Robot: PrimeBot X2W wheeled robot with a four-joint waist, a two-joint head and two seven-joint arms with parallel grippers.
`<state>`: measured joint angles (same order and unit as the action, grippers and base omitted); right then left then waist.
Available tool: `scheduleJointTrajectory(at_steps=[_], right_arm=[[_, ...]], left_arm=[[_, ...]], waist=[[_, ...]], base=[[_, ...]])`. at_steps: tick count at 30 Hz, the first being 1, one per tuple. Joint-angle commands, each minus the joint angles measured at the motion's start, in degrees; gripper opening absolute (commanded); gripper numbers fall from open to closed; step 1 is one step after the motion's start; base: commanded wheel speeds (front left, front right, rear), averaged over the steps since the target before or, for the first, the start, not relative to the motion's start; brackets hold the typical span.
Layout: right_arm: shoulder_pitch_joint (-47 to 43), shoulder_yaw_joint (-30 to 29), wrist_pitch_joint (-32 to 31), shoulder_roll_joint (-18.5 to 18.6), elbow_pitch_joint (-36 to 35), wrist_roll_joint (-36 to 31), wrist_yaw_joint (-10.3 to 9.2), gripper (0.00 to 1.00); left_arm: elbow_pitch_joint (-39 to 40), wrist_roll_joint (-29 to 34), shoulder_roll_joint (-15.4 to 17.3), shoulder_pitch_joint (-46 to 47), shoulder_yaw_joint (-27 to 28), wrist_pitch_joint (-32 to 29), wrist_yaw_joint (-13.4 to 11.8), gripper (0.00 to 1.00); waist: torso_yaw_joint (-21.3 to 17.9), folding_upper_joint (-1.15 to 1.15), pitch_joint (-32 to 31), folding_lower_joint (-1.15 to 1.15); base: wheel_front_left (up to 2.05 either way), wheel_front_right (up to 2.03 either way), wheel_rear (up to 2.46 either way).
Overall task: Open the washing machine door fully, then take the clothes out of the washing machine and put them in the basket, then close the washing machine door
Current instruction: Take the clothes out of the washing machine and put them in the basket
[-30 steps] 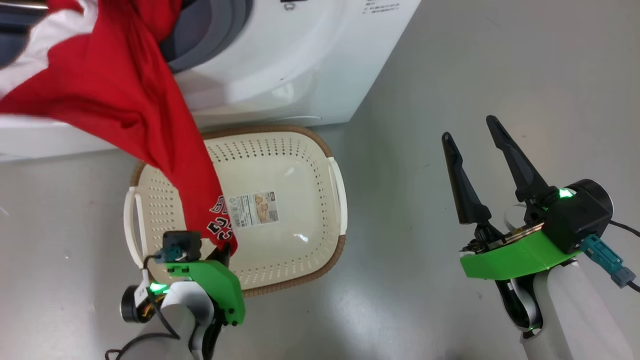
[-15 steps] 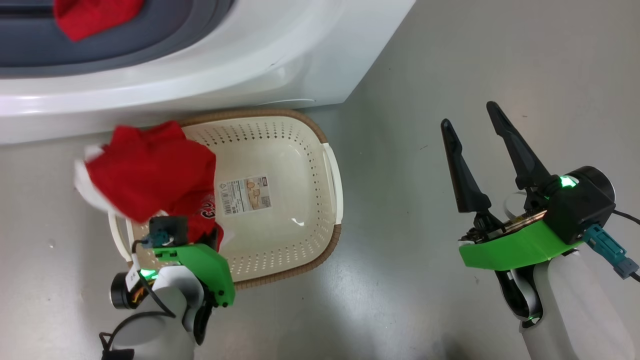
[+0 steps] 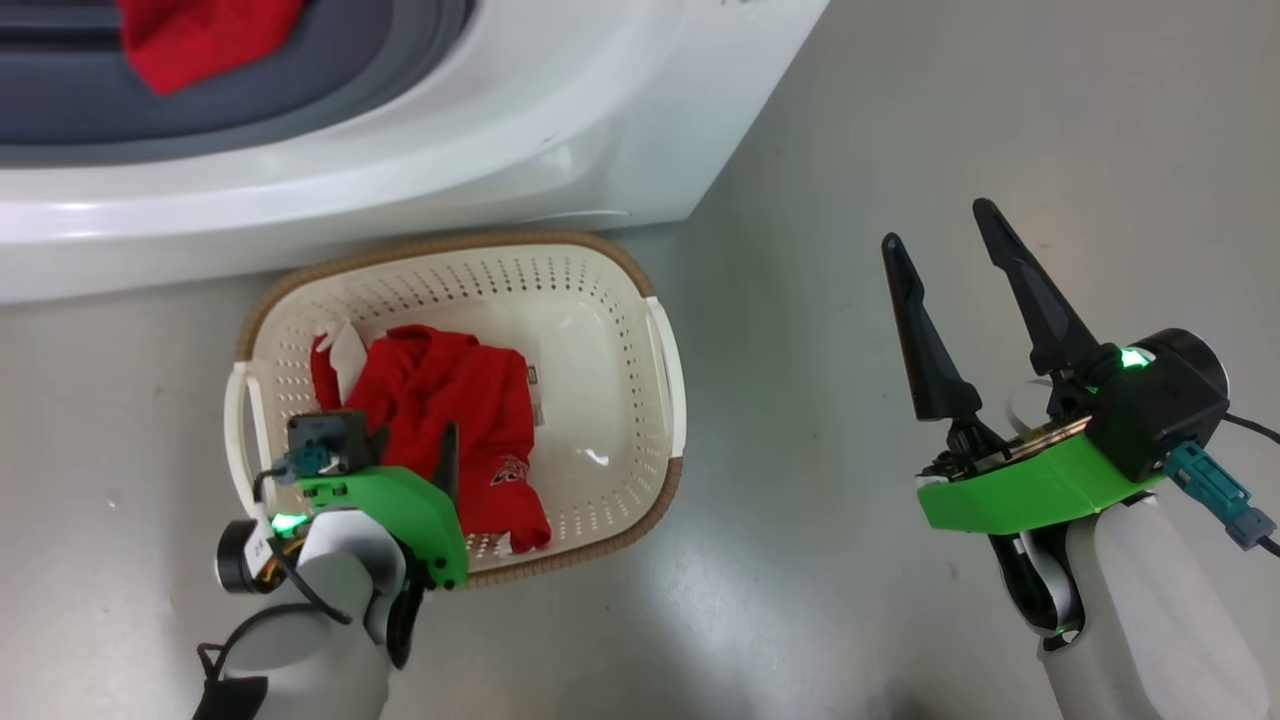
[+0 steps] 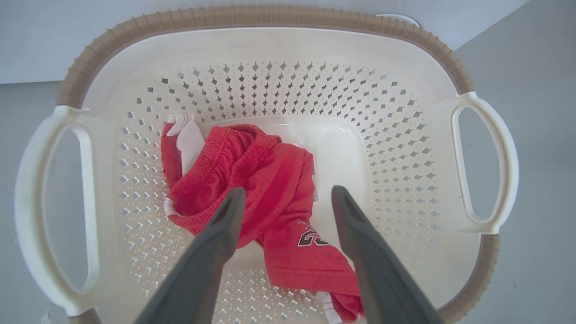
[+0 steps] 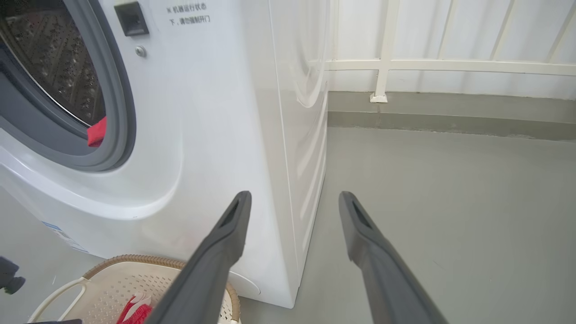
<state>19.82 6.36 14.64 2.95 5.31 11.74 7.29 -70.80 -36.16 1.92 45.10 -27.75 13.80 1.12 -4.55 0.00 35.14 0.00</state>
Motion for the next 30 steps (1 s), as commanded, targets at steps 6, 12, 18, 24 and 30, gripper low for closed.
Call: scheduleJointTrajectory(at_steps=[6,12,18,24,30], right_arm=[[-1.65,0.79,0.36,-0.07,-0.82,0.84,0.20,1.00],[-3.16,-0.17,0.36,-0.07,-0.57,1.16,0.20,1.00],[-5.01,-1.09,0.36,-0.07,0.34,0.97,0.20,1.00],[-6.48,-2.00,0.36,-0.07,1.24,-0.13,0.20,1.00],[-7.59,-2.89,0.36,-0.07,2.02,-1.05,0.20,1.00]], left_arm=[[5.57,0.28,1.92,-1.80,2.80,1.16,-0.58,1.00],[15.41,2.88,3.21,-7.26,5.50,1.18,-2.85,1.00],[26.95,6.16,3.33,-13.58,8.38,1.19,-4.74,1.00],[35.64,9.36,3.72,-18.26,9.45,1.19,-6.07,1.00],[43.14,11.41,4.75,-22.87,10.29,1.19,-7.71,1.00]], waist=[[1.04,0.00,-3.60,0.00],[1.86,0.00,-7.66,0.00],[2.95,0.00,-12.38,0.00],[3.50,0.00,-16.58,0.00],[3.80,0.00,-20.05,0.00]], base=[[0.00,0.00,0.00],[0.00,0.00,0.00],[0.00,0.00,0.00],[0.00,0.00,0.00],[0.00,0.00,0.00]])
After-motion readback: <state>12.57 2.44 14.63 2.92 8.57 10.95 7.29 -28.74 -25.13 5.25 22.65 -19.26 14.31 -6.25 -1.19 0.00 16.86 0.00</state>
